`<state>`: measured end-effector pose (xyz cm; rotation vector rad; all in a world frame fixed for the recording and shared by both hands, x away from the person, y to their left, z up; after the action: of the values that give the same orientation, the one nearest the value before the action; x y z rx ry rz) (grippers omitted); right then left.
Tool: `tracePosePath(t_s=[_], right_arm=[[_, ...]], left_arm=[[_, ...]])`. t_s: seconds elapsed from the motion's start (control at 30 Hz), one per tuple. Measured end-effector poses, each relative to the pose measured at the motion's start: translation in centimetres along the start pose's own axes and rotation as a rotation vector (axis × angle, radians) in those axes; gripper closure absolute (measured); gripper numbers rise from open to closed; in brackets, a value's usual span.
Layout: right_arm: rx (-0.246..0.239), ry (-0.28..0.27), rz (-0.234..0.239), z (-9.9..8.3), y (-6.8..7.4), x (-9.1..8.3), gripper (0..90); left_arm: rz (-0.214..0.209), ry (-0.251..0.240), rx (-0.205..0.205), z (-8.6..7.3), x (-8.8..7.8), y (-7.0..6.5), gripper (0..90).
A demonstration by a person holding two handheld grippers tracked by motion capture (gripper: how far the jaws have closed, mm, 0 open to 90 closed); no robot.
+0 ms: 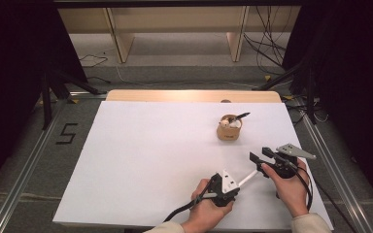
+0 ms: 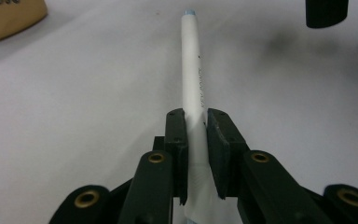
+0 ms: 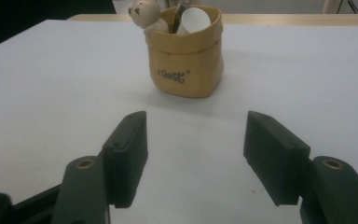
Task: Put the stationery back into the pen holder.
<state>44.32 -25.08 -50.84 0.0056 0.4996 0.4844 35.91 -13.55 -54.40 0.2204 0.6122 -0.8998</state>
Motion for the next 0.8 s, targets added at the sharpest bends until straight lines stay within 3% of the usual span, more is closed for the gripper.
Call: tracePosePath(t_s=[0.27,0.8], right_arm=[[0.049,-0.003,0.069,0.0,1.5,0.4,36.8],[0.148,0.001,0.146,-0.3,3.2,1.0,34.1]], left_arm=[[0.031,-0.039,-0.021,0.8,-0.8,1.5,78.8],[0.073,-0.086,-0.048,1.8,-1.5,3.4,78.8]])
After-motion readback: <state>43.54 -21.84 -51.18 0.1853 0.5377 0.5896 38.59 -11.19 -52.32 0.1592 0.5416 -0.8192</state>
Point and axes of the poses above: each handheld gripper's, and its own axes: x roughly forward along the jaws, z roughly out of its top, y roughly to its left, the point moved 10 cm from there along x, roughly forward along the jaws, and after that the axes turned 3 degrees about -x, right-handed, at the moved point
